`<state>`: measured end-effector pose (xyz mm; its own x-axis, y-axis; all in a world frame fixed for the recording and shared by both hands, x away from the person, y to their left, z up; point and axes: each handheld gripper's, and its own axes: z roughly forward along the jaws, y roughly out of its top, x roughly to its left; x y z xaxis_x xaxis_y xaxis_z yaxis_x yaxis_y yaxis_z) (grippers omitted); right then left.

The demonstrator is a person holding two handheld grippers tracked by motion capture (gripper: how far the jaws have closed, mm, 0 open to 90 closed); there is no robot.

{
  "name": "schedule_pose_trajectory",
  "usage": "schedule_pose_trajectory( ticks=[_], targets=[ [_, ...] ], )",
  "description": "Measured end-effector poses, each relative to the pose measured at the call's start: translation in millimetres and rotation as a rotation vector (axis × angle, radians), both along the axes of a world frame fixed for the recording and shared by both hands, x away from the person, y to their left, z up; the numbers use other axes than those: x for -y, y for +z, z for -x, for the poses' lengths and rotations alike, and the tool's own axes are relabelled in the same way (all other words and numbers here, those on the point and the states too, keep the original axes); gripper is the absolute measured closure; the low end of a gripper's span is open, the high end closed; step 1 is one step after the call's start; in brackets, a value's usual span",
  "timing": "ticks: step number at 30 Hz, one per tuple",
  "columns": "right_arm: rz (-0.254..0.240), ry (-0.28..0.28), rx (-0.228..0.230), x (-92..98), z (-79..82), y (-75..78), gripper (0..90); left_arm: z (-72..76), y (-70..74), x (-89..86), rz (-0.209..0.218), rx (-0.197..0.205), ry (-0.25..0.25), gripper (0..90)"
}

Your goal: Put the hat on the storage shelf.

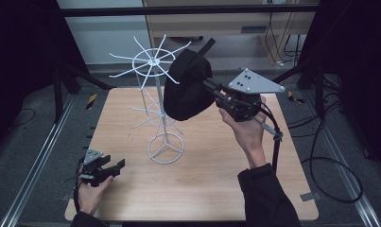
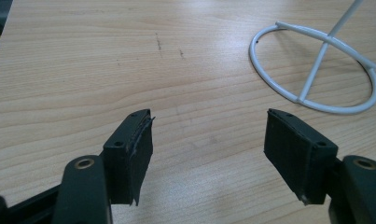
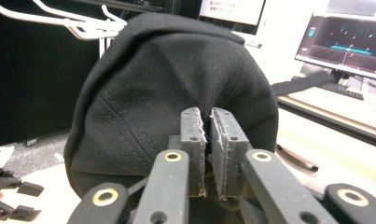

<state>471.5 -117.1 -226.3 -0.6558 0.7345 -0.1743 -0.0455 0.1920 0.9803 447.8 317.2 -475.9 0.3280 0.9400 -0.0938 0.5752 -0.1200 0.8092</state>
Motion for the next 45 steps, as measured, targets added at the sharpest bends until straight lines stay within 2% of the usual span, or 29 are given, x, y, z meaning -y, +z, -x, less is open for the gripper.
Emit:
schedule_pose_trajectory(
  ticks=[8, 13, 19, 23, 26, 29, 31, 32, 33, 34, 35, 36, 37, 38, 40, 41, 43, 44, 45],
  targets=[
    [-0.010, -0.007, 0.021, 2.8, 4.0, 1.3, 75.7, 0.0, -0.1, -0.1, 0.000, -0.001, 0.000, 32.0],
    [-0.026, -0.017, 0.033, 8.2, 7.3, -0.9, 68.4, 0.0, 0.1, -0.3, 0.002, -0.001, 0.000, 31.9],
    [-0.118, -0.029, 0.023, 27.9, 17.4, -7.4, 52.4, 0.2, 0.2, -0.1, 0.001, -0.001, 0.000, 31.7],
    [-0.141, -0.039, 0.007, 39.0, 22.7, -16.1, 48.1, 0.4, 0.1, 0.0, 0.004, -0.001, -0.001, 31.5],
    [-0.169, -0.050, -0.007, 52.8, 27.9, -28.8, 44.0, 0.5, 0.3, 0.2, 0.005, 0.001, -0.003, 31.4],
    [-0.192, -0.084, -0.039, 68.7, 31.8, -47.7, 38.0, 0.6, 0.3, 0.7, 0.010, 0.004, -0.007, 31.3],
    [-0.205, -0.111, -0.077, 82.5, 32.9, -68.0, 35.4, 0.7, 0.4, 1.1, 0.011, 0.006, -0.008, 31.3],
    [-0.205, -0.111, -0.077, 82.5, 32.9, -68.0, 35.4, 0.7, 0.5, 1.2, 0.011, 0.007, -0.009, 31.3],
    [-0.210, -0.133, -0.110, 92.3, 32.9, -84.1, 33.6, 0.8, 0.4, 1.6, 0.011, 0.007, -0.009, 31.3],
    [-0.210, -0.133, -0.110, 92.3, 32.9, -84.1, 33.6, 0.8, 0.4, 1.6, 0.011, 0.007, -0.009, 31.3],
    [-0.212, -0.148, -0.152, 102.0, 32.3, -100.9, 32.0, 0.6, 0.3, 1.8, 0.010, 0.005, -0.010, 31.3],
    [-0.213, -0.159, -0.170, 106.5, 32.0, -109.6, 31.2, 0.5, 0.2, 1.9, 0.009, 0.004, -0.010, 31.3],
    [-0.213, -0.159, -0.170, 106.5, 32.0, -109.6, 31.2, 0.5, 0.2, 1.9, 0.009, 0.004, -0.010, 31.3],
    [-0.208, -0.180, -0.206, 115.3, 31.6, -127.6, 29.4, 0.3, 0.0, 2.2, 0.010, 0.003, -0.012, 31.3],
    [-0.198, -0.202, -0.244, 123.0, 31.4, -146.0, 27.7, 0.0, -0.3, 2.6, 0.008, 0.002, -0.015, 31.3],
    [-0.198, -0.202, -0.244, 123.0, 31.4, -146.0, 27.7, 0.0, -0.3, 2.6, 0.008, 0.002, -0.015, 31.3],
    [-0.189, -0.226, -0.284, 131.1, 31.3, -166.7, 26.8, -0.2, -0.6, 2.8, 0.005, -0.001, -0.018, 31.3],
    [-0.164, -0.248, -0.325, 137.6, 29.2, -183.5, 25.4, -0.5, -0.9, 3.2, 0.004, -0.003, -0.019, 31.3],
    [-0.147, -0.260, -0.337, 140.0, 28.4, -189.4, 25.0, -0.6, -0.9, 3.2, 0.003, -0.004, -0.022, 31.3]
  ],
)
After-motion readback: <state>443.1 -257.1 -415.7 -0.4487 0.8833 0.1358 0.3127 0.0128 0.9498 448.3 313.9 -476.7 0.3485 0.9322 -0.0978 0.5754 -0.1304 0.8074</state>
